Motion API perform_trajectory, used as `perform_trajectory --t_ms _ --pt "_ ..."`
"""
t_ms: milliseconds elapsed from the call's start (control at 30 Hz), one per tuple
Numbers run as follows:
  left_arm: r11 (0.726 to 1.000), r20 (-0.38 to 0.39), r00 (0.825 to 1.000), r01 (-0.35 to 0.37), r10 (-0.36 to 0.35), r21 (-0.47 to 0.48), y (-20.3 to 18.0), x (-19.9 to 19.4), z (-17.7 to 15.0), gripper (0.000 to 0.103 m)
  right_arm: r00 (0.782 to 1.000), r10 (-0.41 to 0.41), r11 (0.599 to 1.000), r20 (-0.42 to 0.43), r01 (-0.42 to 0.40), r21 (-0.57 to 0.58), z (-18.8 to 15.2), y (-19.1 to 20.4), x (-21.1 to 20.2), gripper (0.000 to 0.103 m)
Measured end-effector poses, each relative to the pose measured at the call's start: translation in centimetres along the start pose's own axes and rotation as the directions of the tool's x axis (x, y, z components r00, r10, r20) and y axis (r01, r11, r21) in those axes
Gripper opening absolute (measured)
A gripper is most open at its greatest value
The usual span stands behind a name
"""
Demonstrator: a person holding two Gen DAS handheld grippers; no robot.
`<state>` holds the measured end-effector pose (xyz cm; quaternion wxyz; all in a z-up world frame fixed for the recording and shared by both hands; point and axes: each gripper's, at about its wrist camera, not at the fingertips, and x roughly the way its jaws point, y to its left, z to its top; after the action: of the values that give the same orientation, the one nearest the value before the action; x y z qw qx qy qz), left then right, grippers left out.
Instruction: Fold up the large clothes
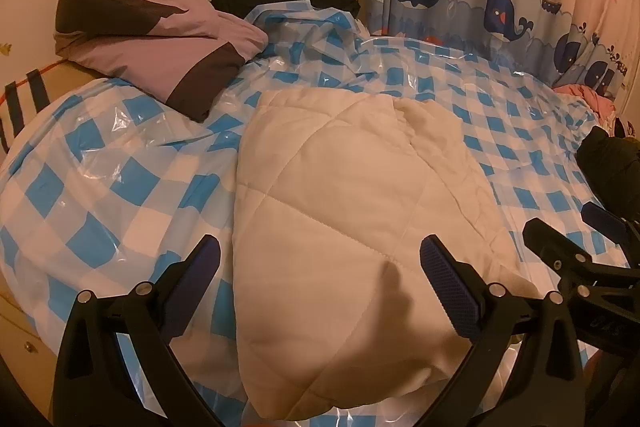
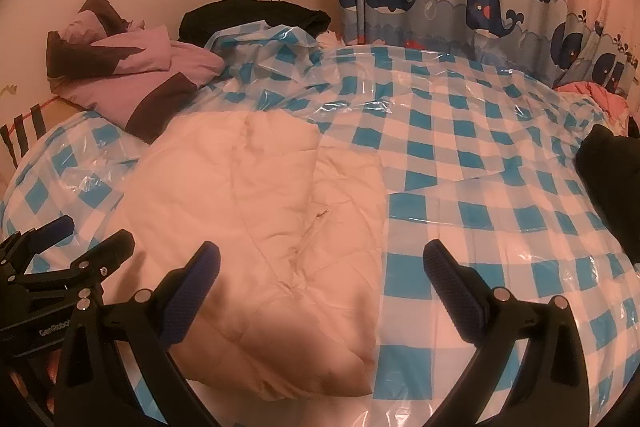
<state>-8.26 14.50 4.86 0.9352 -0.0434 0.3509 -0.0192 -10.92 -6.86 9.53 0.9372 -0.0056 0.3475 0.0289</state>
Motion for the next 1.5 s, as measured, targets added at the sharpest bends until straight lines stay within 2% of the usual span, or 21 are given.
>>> perform_trajectory --t_ms 400,1000,1133,1233,1333,1500 --pt "1.000 -0.008 1.000 -0.020 0.020 -0.011 0.2 0.0 -0.1 0.096 1.000 0.001 1.000 0.000 -0.001 0.000 0.1 0.0 0.0 0.098" --pt "1.000 -0.002 1.000 -0.011 0.011 0.008 -0.2 -0.4 0.1 0.096 1.000 0.000 1.000 0.000 0.000 0.001 0.0 0.2 0.0 0.098" --pt "0.999 0.015 1.000 0.003 -0.004 0.034 -0.3 -0.8 0.2 0.096 1.000 0.000 1.000 -0.002 0.000 0.010 0.0 0.1 0.1 0.098" --pt "0.997 0.072 0.996 -0.047 0.043 0.056 -0.8 -1.7 0.3 0.094 1.000 0.002 1.000 -0.002 -0.002 0.007 0.4 0.2 0.2 0.098" --pt "0.996 0.091 0.994 -0.059 0.054 0.059 -0.9 -2.1 0.4 0.094 1.000 0.007 1.000 0.009 -0.007 0.007 0.6 0.2 0.1 0.098" --pt "0.998 0.064 0.997 -0.043 0.039 0.056 -0.9 -1.8 0.4 0.094 1.000 0.001 1.000 0.017 -0.001 0.003 1.0 0.2 -0.3 0.098"
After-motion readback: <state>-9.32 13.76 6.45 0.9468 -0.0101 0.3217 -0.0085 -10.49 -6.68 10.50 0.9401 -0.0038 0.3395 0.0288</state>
